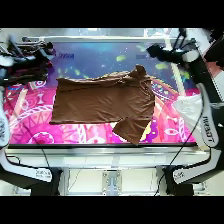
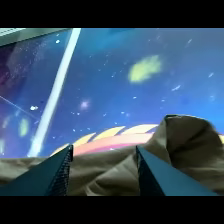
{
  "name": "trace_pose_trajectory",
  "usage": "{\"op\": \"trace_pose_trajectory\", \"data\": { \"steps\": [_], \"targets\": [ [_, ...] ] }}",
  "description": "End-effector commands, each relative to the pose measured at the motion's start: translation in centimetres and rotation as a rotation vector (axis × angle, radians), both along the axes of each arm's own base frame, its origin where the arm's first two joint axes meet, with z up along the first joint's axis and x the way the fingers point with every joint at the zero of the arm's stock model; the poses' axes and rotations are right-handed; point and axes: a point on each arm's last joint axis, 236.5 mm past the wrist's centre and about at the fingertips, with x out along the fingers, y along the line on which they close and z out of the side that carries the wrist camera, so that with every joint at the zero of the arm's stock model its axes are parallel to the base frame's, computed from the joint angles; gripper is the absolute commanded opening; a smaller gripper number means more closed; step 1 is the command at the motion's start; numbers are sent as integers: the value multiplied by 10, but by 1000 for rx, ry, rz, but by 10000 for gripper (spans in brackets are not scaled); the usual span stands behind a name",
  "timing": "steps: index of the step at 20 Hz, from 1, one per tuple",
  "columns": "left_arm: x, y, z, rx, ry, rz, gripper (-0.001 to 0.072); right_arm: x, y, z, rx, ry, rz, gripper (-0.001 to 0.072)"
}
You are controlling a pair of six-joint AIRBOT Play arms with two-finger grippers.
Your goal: Fold the shirts.
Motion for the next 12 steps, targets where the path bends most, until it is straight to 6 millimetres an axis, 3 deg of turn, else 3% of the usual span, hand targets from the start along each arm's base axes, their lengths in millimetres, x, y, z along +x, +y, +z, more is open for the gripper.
{"op": "trace_pose_trajectory", "data": {
  "steps": [1, 4, 6, 9, 12],
  "targets": [
    [-69, 55, 40, 112, 41, 31, 701, -66, -64, 27, -164, 130, -2, 432],
    [-157, 87, -15, 109, 191, 167, 701, -132, -107, 4, -173, 269, -58, 432],
    [-210, 83, -72, -55, 273, 331, 701, -169, -120, -37, -120, 331, -129, 433],
    [-264, 48, -144, -325, 350, 482, 700, -198, -102, -99, 76, 379, -211, 433],
    [-282, 23, -176, -457, 413, 509, 700, -234, -58, -145, 227, 588, -86, 432]
  ]
}}
